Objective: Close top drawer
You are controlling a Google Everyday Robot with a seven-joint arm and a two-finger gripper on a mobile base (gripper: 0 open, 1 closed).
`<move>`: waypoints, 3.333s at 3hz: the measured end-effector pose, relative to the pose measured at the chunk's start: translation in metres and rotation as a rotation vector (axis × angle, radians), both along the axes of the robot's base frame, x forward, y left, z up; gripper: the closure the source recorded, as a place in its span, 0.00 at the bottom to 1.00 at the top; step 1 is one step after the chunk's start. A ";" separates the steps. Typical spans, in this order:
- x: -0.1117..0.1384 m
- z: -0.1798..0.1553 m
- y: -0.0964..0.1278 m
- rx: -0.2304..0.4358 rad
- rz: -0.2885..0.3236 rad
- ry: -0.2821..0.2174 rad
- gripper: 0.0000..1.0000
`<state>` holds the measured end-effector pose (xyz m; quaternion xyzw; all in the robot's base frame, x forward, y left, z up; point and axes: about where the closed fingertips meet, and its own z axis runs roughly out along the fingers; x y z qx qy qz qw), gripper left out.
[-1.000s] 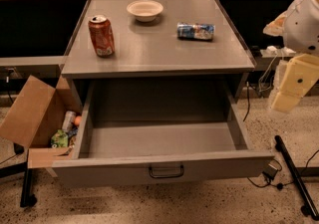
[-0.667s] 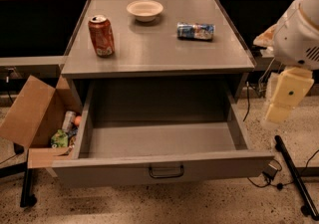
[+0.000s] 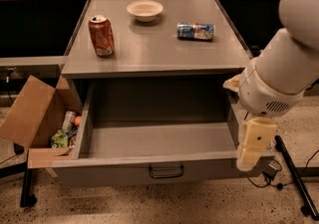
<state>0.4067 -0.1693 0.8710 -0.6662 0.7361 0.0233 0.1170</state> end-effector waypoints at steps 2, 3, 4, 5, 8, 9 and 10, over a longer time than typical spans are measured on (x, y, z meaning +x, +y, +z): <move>-0.022 -0.072 0.021 0.064 0.029 0.060 0.39; -0.034 -0.111 0.025 0.097 0.024 0.110 0.70; -0.034 -0.111 0.025 0.097 0.024 0.110 0.94; -0.035 -0.117 0.023 0.093 0.027 0.111 1.00; -0.050 -0.263 -0.024 0.034 0.132 0.189 1.00; -0.040 -0.280 -0.022 0.023 0.168 0.187 1.00; -0.027 -0.280 -0.018 0.035 0.192 0.153 1.00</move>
Offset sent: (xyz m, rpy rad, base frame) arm -0.0329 0.0290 -0.1215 0.1075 0.1086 0.0386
